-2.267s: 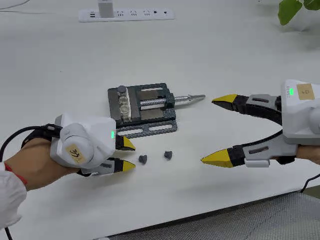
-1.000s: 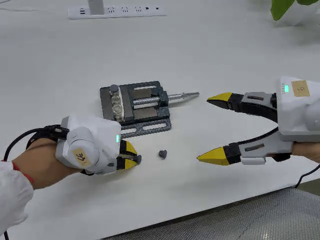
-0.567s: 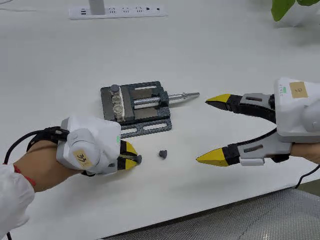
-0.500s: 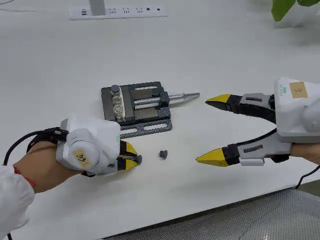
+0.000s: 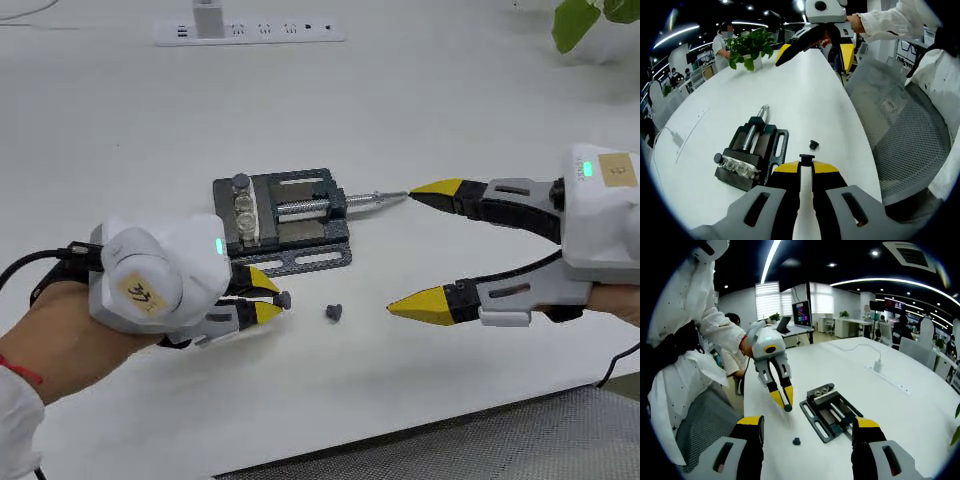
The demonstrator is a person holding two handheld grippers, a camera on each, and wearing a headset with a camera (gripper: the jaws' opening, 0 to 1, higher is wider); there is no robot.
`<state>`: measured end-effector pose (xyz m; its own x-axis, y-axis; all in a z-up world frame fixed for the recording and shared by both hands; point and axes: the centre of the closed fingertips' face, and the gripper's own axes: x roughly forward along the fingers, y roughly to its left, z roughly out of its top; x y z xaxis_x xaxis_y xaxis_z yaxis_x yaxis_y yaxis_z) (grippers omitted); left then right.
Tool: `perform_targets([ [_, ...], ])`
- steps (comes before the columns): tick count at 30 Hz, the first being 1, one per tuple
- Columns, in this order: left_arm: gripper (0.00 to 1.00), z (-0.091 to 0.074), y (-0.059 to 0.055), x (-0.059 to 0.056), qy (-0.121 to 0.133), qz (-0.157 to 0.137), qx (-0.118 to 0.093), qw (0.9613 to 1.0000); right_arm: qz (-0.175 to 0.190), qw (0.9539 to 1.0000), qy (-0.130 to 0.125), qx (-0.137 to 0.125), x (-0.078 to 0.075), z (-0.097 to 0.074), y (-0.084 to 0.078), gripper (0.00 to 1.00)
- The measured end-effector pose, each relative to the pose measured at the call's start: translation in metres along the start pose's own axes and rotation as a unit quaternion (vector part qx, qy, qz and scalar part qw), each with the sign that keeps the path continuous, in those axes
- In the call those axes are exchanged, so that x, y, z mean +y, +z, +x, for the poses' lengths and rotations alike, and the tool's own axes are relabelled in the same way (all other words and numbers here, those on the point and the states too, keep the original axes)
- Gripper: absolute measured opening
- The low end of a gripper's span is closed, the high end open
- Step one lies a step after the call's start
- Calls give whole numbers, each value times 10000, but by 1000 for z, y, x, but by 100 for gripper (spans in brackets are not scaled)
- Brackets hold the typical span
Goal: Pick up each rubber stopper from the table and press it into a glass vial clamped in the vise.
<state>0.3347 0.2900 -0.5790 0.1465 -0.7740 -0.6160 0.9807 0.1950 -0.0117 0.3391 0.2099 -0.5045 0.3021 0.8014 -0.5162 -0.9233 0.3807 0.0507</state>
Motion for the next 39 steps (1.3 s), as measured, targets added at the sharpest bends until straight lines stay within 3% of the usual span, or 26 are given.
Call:
perform_targets([
  [5,4,-26,27,4,272,-187,-337,9989,-91,9998,29,-198,2,0,23,68],
  [8,4,-41,40,6,467,-208,-414,9978,-143,9993,81,-346,4,-1,40,66],
  [14,4,-64,69,1,637,-284,-632,9956,-25,9991,226,-351,9,0,61,60],
  [16,4,-70,77,-2,683,-278,-645,9952,-148,9986,269,-433,12,-2,71,58],
  [18,4,-77,84,-3,754,-318,-668,9944,40,9985,449,-308,19,-3,75,55],
  [23,4,-87,92,-8,791,-396,-607,9942,-12,9984,547,-153,25,-5,85,48],
  [31,4,-98,105,-18,695,-443,-512,9953,-346,9956,809,-335,42,-11,112,38],
  [35,4,-100,108,-19,686,-396,-524,9955,-425,9936,996,-324,50,-11,117,28],
  [39,4,-102,111,-22,672,-364,-549,9956,-497,9922,1105,-289,56,-9,118,26],
])
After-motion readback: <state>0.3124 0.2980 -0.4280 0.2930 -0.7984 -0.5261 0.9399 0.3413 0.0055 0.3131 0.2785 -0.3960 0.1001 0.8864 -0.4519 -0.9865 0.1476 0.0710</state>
